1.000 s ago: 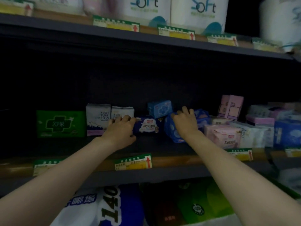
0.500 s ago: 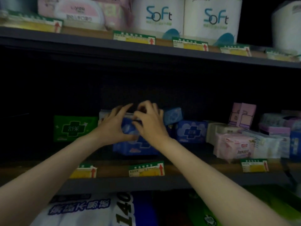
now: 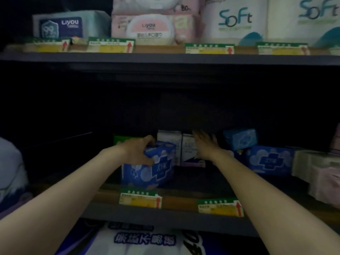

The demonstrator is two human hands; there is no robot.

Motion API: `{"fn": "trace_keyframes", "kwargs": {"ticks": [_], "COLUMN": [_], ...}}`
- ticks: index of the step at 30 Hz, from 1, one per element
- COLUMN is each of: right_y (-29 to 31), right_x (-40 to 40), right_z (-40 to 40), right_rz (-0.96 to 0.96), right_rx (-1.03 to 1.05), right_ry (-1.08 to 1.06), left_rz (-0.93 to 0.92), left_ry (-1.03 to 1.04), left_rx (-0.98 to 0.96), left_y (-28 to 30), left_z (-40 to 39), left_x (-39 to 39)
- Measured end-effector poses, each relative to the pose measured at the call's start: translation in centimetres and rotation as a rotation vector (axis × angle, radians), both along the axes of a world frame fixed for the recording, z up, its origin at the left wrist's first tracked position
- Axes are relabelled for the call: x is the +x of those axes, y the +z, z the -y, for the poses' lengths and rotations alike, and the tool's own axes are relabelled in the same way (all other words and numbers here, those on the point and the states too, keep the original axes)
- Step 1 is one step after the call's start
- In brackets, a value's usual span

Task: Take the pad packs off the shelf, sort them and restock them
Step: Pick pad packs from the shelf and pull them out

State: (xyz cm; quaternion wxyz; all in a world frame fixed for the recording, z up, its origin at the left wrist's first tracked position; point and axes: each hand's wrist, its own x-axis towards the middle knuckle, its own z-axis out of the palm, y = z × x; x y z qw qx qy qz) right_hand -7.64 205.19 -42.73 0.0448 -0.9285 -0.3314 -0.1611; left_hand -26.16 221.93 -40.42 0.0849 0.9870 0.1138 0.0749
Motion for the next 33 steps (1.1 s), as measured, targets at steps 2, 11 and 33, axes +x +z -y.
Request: {"fn": "trace_keyframes", "kwargs": {"ticks": [2,11,33], "right_y": [-0.3,-1.0,0.0], "right_x": [0.3,-0.9,-18.6], "right_z": [-1.1,-1.6,37.1], "right_rz": [0.058,0.329,0.325], "right_rx": [-0.002,-0.122,0.499], "right_ry": [-0.036,-0.122,-0.687], "left_rz": [-0.07,-0.084,0.442], "left_ry": [0.002,0.084,-0.62], "left_rx": [0.017,0.173,-0.085], "left_y": [0.5,-0.2,-0.7], "left_z": [-0.2,0.7,31.3], "left_x": [-0.2,1.3,0.8]}}
